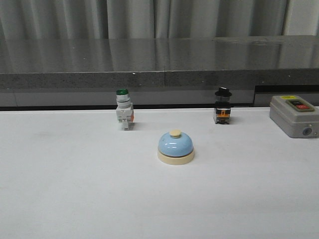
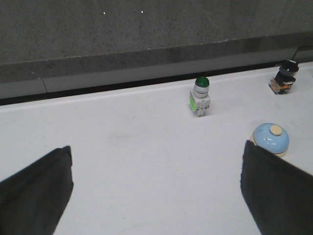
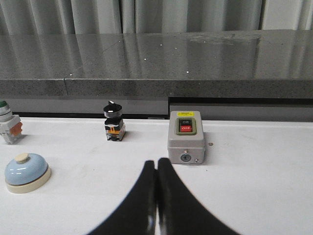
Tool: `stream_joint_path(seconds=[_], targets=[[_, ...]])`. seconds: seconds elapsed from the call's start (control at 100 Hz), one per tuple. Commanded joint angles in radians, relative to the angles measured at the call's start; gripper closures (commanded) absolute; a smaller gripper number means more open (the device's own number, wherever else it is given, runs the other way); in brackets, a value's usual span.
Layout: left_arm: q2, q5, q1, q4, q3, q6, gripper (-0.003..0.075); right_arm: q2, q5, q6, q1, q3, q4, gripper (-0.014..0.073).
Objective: Place and press bell with both arms
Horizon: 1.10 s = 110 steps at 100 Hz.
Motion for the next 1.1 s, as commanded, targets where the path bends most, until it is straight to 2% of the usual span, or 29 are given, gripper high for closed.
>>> stream_joint_path(seconds=[0.0, 0.13, 0.32, 0.39, 1.09], targets=[[-0.060, -0.086, 0.001, -0.013, -0.004, -0.010, 0.0108, -0.020, -0.087, -0.003, 0.001, -0.013, -0.006, 0.0654], [-0.110, -0.086, 0.001, -0.010, 0.002, -0.010, 0.0259, -0.020, -0.087, -0.003, 0.001, -0.013, -0.006, 0.0654], [-0.114, -0.088, 0.001, -0.010, 0.002, -0.010, 0.0629, -0.020, -0.087, -0.003, 0.001, -0.013, -0.006, 0.0654], [-0.114, -0.094, 0.001, -0.010, 0.002, -0.010, 0.0740, -0.020, -0.087, -0.003, 0.001, -0.013, -0.006, 0.0654], [-0.114, -0.101, 0.001, -0.010, 0.002, -0.010, 0.0741, -0.020, -0.087, -0.003, 0.001, -0.013, -0.006, 0.0654]])
